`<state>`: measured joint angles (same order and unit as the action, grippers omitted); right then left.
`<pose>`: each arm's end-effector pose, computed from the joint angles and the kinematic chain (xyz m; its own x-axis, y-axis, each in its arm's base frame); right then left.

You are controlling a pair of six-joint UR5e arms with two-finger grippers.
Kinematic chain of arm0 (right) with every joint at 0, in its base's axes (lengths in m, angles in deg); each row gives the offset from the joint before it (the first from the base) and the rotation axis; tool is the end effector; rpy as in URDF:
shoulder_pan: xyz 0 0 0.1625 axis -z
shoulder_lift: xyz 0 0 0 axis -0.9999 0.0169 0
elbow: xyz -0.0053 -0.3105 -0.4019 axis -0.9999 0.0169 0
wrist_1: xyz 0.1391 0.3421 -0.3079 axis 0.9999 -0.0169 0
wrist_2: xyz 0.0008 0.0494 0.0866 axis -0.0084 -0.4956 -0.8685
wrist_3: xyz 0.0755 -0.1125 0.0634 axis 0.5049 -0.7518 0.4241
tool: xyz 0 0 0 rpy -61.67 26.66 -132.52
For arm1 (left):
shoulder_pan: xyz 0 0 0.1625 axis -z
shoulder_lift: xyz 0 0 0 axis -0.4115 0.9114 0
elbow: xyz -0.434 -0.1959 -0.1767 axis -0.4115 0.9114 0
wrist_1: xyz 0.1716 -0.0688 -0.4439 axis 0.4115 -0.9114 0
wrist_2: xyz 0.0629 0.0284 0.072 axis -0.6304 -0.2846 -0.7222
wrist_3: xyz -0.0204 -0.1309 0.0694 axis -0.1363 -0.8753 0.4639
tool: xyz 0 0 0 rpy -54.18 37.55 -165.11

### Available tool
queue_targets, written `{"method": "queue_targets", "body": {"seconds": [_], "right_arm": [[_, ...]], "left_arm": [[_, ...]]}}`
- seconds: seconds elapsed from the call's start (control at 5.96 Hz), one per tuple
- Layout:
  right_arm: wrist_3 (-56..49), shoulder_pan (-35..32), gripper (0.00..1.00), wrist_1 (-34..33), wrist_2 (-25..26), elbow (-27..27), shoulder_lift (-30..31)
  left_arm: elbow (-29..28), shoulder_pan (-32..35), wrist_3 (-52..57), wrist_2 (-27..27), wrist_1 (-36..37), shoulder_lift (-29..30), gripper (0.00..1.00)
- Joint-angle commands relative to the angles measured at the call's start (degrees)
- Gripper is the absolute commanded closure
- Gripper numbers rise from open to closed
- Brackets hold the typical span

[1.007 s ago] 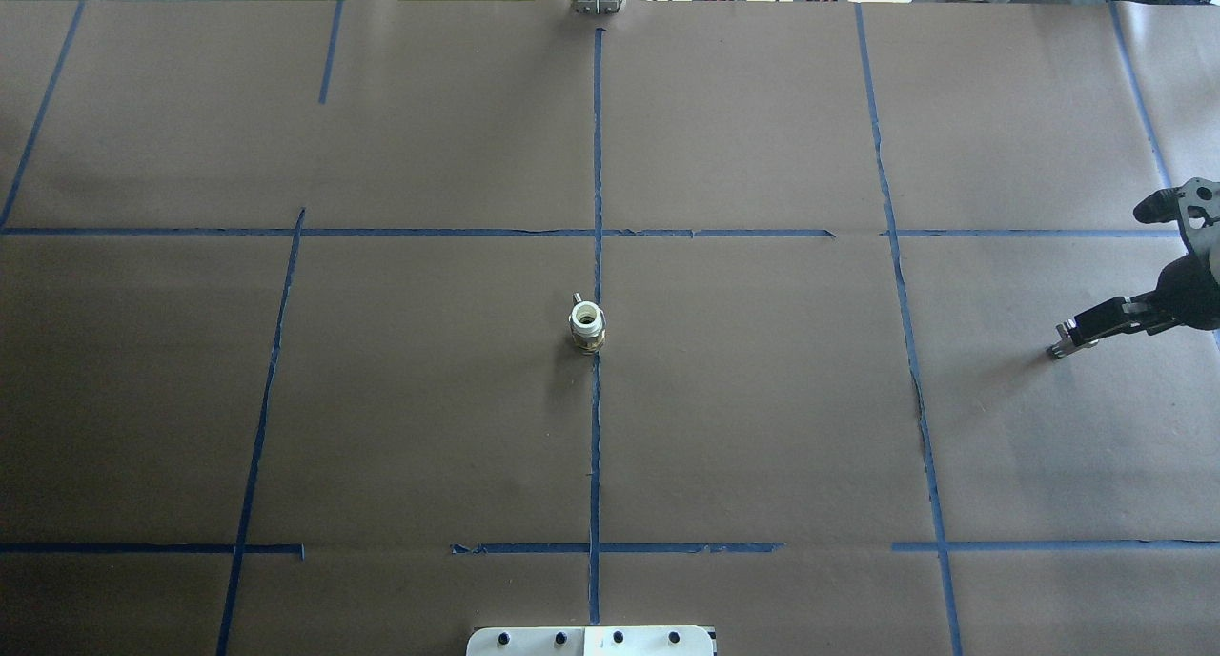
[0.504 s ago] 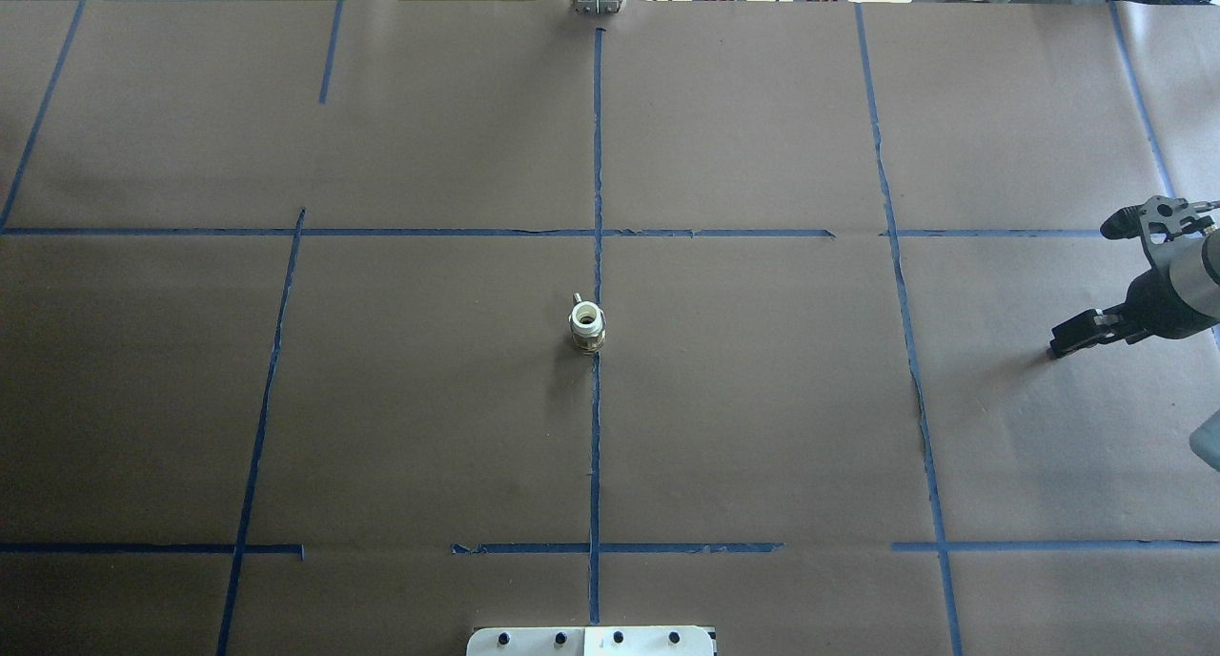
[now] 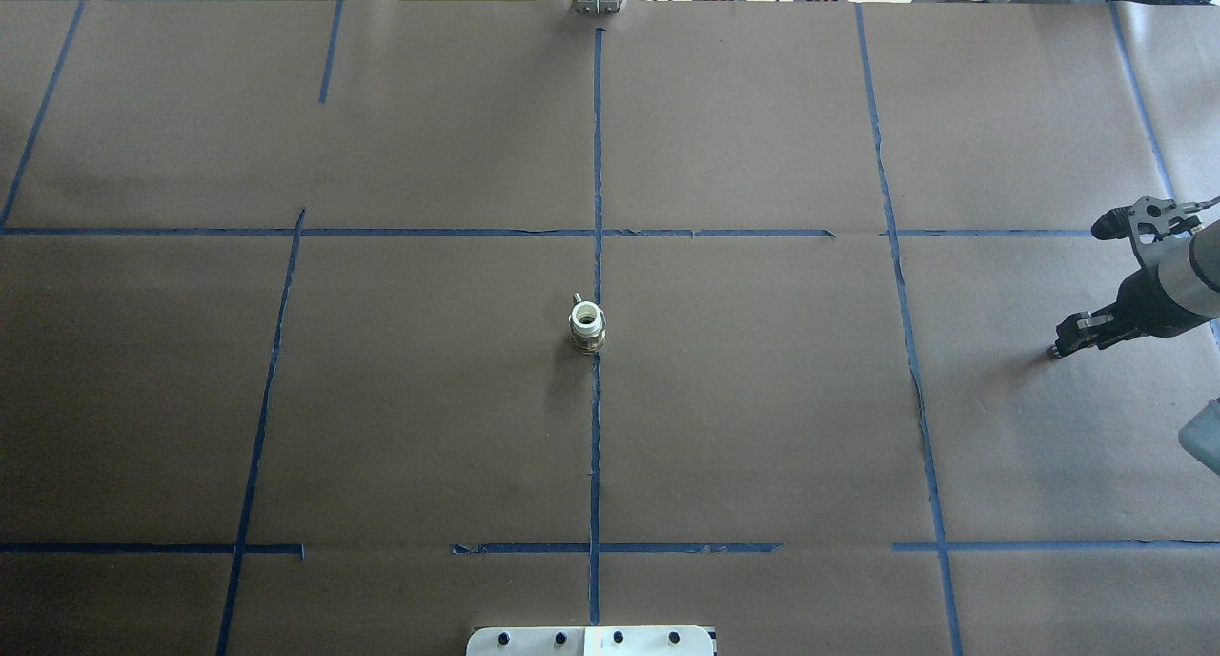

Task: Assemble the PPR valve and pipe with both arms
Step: 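Lower the right gripper onto the chrome valve and close it, then lift the chrome valve with the right gripper and carry it above the fitting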

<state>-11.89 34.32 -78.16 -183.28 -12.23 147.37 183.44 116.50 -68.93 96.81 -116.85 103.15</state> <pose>-0.2845 -0.4862 0.7084 0.7236 -0.1573 0.6720 0.1299 0.9873 0.0912 -0.0394 -0.4919 0.7653 0.6519 0.1110 -0.7502 -0.0751 0.9938 0.0818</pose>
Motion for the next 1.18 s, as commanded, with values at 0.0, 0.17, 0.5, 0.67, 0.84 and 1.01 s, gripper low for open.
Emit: {"method": "queue_targets", "body": {"seconds": [0.0,0.17,0.5,0.67,0.84,1.01], "right_arm": [[0.2,-0.7,1.00,-1.5,-0.5,-4.4,-0.1],[0.2,-3.5,1.00,-10.0,-0.8,-10.4,-2.1],[5.2,-4.3,1.00,-34.2,-0.6,-18.7,-19.2],[8.7,-3.8,1.00,-41.4,-0.7,-19.6,-27.0],[13.8,-0.5,1.00,-43.5,-0.3,-19.6,-31.8],[20.7,4.7,1.00,-43.4,1.9,-18.9,-35.4]], "left_arm": [[0.3,0.0,-1.3,0.0,0.0,0.0,0.00],[0.5,0.0,-1.7,0.0,0.0,0.0,0.00],[0.5,0.0,-1.7,0.0,0.0,0.1,0.00],[0.5,0.0,-1.8,0.0,0.0,0.2,0.00],[0.5,-0.1,-1.8,0.0,0.0,0.3,0.00],[0.5,-0.1,-2.0,0.0,0.0,0.3,0.00]]}}
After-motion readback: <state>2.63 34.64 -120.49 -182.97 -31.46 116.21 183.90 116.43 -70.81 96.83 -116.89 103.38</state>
